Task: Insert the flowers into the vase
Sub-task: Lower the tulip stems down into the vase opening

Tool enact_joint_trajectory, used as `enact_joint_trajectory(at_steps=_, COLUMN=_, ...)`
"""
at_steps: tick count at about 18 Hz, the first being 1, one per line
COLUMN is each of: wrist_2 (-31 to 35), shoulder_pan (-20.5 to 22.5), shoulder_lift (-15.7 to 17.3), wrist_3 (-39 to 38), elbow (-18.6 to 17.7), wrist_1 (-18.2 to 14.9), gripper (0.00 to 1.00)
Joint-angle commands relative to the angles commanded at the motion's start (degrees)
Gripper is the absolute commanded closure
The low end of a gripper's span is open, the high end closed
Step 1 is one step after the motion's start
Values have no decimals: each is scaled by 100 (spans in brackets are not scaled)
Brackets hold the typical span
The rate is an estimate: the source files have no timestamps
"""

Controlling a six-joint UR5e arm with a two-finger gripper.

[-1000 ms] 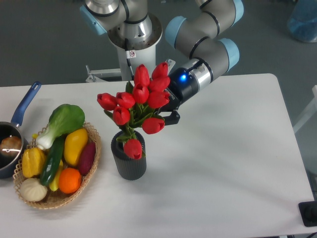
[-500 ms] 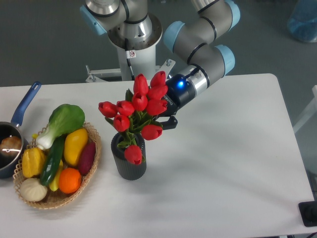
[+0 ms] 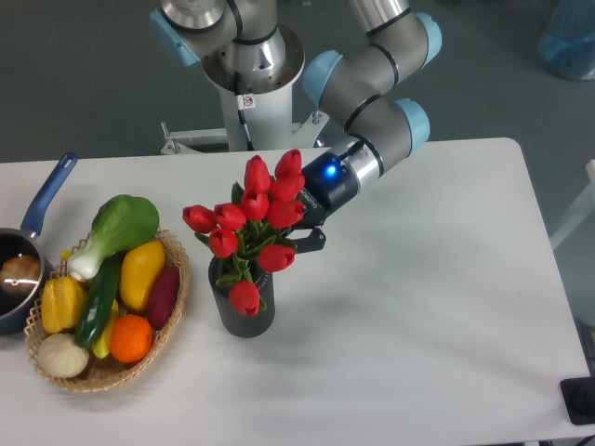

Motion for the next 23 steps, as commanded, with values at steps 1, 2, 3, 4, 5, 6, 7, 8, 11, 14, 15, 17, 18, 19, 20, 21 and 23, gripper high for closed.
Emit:
enact_joint_trajectory(at_steps=1, wrist_2=0, shoulder_pan=0, shoulder_lift=-18, wrist_3=44, elbow=0, wrist_1=0, gripper=96)
enact_joint_trajectory(at_steps=2, wrist_2=0, shoulder_pan=0, shoulder_lift=-26, wrist_3=79, elbow=-26, wrist_1=0, gripper=96)
enact_joint_trajectory(at_steps=3, wrist_2=0, shoulder_pan=0, shoulder_lift=-53, wrist_3=149, elbow=-44, wrist_1=0, gripper=96)
enact_joint_trajectory(at_steps=4, wrist_2=44, shoulder_pan=0, shoulder_lift=-70, wrist_3=210, elbow=-61, wrist_1=0, gripper=96)
enact_joint_trajectory(at_steps=5, wrist_2=157, shoulder_pan=0, shoulder_lift=-97, wrist_3=237, elbow=-70, wrist_1=0, gripper=96)
enact_joint_trajectory(at_steps=6, wrist_2=237, shoulder_pan=9, shoulder_lift=-106, wrist_3=246, elbow=-79, wrist_1=0, gripper=96)
enact_joint_trajectory(at_steps=7, wrist_2=263, shoulder_pan=9, shoulder_lift=-114, wrist_3=246, elbow=-88, wrist_1=0, gripper=96)
enact_joint_trajectory(at_steps=8, wrist_2=264, shoulder_pan=0, shoulder_lift=-149, wrist_3=246, elbow=-97, wrist_1=0, gripper=96)
enact_joint_trajectory(at_steps=11, wrist_2=281, shoulder_pan=-44, shoulder_lift=-193, wrist_3=246, elbow=-97, wrist_1=0, gripper=96)
enact_joint_trajectory(at_steps=14, wrist_2=281, shoulder_pan=-53, shoulder_lift=-229, wrist_3=246, elbow=-88, wrist_1=0, gripper=94)
enact_joint_trajectory(at_steps=15, wrist_2=281, shoulder_pan=-53, shoulder_lift=-237, wrist_3=246, elbow=-88, wrist_1=0, gripper=93)
enact_joint_trajectory(at_steps=17, wrist_2=290, shoulder_pan=-53, shoulder_lift=-299, wrist_3=290, elbow=-88, wrist_1=0, gripper=91)
enact_joint_trajectory(at_steps=18, wrist_2=290, shoulder_pan=-53, shoulder_lift=-325, wrist_3=438, elbow=-97, wrist_1=0, gripper=89)
enact_joint_trajectory(at_steps=19, wrist_2=281, shoulder_pan=-53, shoulder_lift=-378, wrist_3=596, elbow=-105, wrist_1=0, gripper=87)
enact_joint_trajectory(at_steps=20, wrist_2=290, shoulder_pan=-53, shoulder_lift=-396, wrist_3=702, elbow=-123, wrist_1=0, gripper=85)
enact_joint_trajectory(at_steps=21, wrist_2=290, shoulder_pan=-44, shoulder_lift=-404, wrist_3=712, elbow=-123, wrist_1=0, gripper=85)
enact_joint_trajectory(at_steps=23, wrist_2=360, shoulder_pan=-44, shoulder_lift=-457, wrist_3=712, elbow=-114, wrist_1=0, gripper=85)
